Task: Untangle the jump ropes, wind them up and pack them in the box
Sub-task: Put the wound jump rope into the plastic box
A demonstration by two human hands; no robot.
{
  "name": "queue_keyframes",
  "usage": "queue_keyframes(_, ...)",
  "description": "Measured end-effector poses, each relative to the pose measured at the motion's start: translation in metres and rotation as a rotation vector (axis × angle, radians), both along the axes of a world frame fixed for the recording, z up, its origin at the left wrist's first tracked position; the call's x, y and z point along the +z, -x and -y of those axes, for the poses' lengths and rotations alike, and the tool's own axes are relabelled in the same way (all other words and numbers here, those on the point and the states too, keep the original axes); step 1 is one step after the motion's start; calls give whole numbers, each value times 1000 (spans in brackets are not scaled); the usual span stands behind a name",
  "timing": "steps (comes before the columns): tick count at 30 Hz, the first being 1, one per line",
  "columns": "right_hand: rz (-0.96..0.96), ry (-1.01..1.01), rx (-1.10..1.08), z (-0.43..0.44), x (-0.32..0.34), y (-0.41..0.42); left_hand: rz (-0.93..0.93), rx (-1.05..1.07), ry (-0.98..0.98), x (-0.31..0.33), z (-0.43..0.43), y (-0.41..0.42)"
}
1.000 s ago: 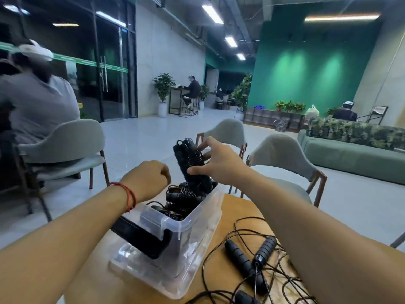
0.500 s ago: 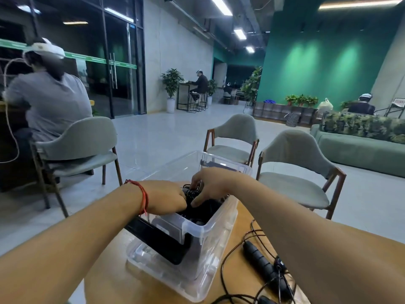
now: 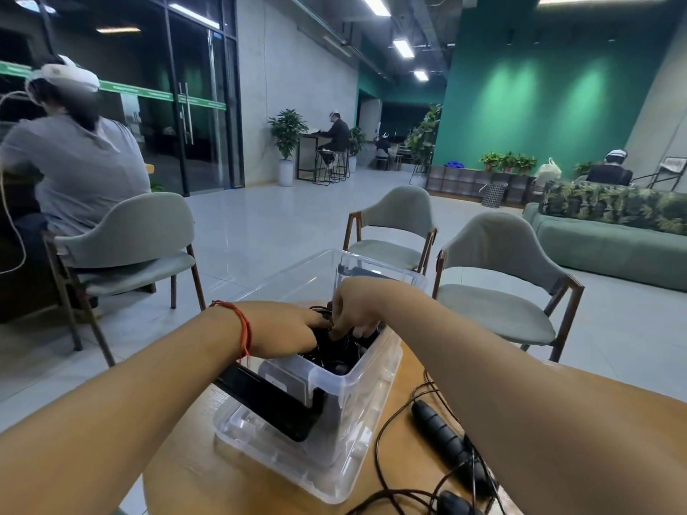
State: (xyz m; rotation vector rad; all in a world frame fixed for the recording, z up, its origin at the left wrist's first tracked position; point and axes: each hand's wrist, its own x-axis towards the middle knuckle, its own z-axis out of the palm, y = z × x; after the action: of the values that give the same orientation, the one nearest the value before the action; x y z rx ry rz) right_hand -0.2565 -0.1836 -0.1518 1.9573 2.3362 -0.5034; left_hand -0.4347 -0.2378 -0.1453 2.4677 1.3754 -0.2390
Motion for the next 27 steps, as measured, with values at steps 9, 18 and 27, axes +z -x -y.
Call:
queue_keyframes(9, 97, 52, 81, 6, 0, 4, -270, 19, 88, 1, -15, -14)
queue_keyframes(18, 248, -179, 18, 4, -8, -9, -329, 56, 175, -4, -29, -16)
queue_keyframes(27, 289, -32, 21, 1, -3, -12, -298, -10, 39, -10, -23, -29)
